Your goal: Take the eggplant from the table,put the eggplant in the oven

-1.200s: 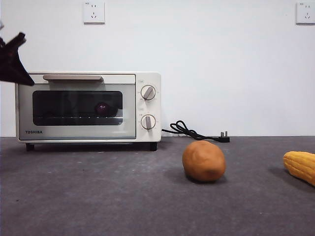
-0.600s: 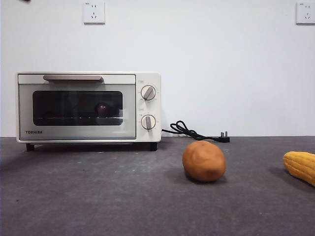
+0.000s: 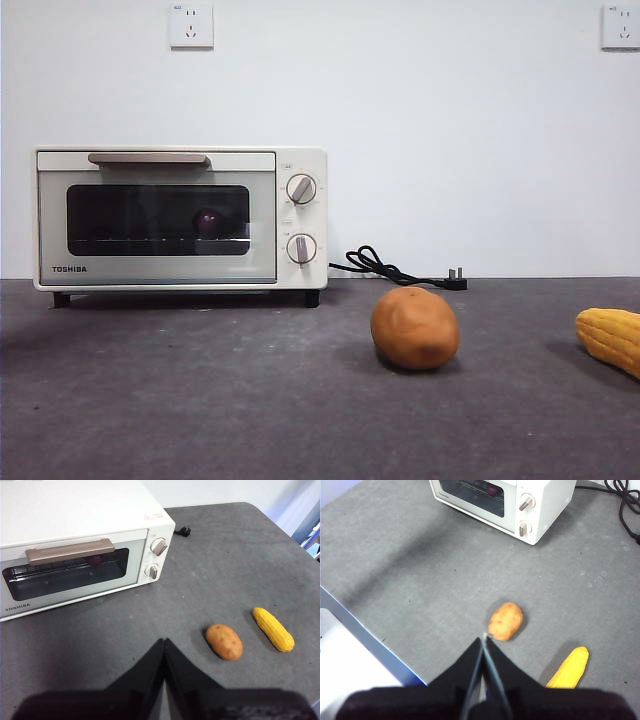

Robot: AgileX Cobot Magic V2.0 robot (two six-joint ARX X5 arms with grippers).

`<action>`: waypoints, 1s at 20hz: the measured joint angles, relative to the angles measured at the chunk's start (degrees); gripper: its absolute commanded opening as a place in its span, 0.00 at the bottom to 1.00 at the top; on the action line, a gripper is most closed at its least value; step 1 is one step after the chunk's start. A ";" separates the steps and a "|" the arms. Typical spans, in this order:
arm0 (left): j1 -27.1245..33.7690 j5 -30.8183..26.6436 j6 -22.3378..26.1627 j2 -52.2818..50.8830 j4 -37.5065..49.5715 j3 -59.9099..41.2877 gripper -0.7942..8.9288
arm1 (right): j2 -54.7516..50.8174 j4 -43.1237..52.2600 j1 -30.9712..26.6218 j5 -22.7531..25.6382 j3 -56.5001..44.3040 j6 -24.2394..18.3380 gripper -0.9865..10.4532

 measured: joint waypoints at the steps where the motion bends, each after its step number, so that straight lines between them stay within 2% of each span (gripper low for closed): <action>1: 0.00 0.00 0.00 -0.59 -0.22 0.00 0.08 | 0.00 0.00 0.02 0.00 0.00 0.02 0.09; 20: 0.00 0.00 0.02 -0.31 0.46 0.00 0.08 | 0.98 0.00 0.02 0.00 -0.02 0.00 0.09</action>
